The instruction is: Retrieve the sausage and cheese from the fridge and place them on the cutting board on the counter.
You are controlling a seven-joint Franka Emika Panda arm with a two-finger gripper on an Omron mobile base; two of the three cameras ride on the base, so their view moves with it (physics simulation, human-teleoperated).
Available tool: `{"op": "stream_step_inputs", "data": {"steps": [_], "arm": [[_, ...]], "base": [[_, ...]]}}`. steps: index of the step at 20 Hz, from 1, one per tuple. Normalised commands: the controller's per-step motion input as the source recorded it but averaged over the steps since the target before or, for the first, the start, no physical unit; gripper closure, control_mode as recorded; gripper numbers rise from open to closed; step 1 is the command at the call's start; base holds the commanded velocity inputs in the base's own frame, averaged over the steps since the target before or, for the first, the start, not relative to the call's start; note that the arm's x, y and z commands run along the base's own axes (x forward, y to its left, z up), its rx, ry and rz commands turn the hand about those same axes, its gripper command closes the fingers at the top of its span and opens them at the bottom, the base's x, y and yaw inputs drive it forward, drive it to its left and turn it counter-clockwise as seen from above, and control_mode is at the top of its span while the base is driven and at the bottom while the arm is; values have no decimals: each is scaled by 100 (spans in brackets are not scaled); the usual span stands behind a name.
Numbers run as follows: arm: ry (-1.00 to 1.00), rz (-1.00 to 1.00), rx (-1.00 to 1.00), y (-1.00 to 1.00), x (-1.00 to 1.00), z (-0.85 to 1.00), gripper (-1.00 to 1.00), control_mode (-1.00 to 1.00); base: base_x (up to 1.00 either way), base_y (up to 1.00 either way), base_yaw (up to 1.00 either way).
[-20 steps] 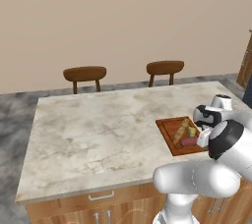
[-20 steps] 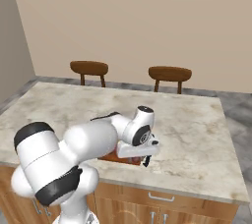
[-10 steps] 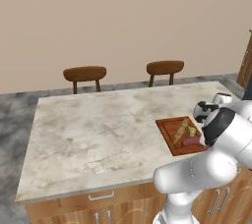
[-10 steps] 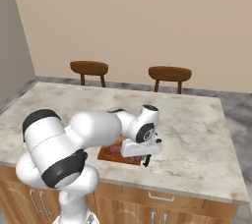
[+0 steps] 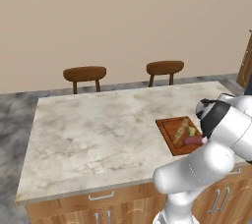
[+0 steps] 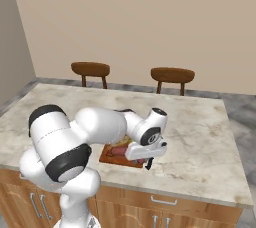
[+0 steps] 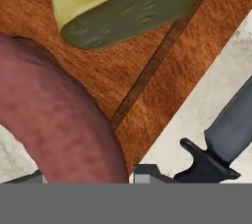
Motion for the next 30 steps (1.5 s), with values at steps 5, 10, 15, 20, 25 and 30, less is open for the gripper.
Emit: {"op": "stream_step_inputs", "data": {"steps": [5,10,15,20,25,30], "arm": [[-17,9,8,15,0,-1,100,-100],[-14,4,7,20,-9,0,100,-100],[-7,0,0,8,-3,-1,100,-100],[0,0,0,0,4,9,100,-100],[0,0,0,0,12,13,100,-100],[0,0,0,13,4,1,100,-100]], "base": [[0,0,0],[0,0,0],[0,0,0],[0,0,0],[0,0,0],[0,0,0]]}}
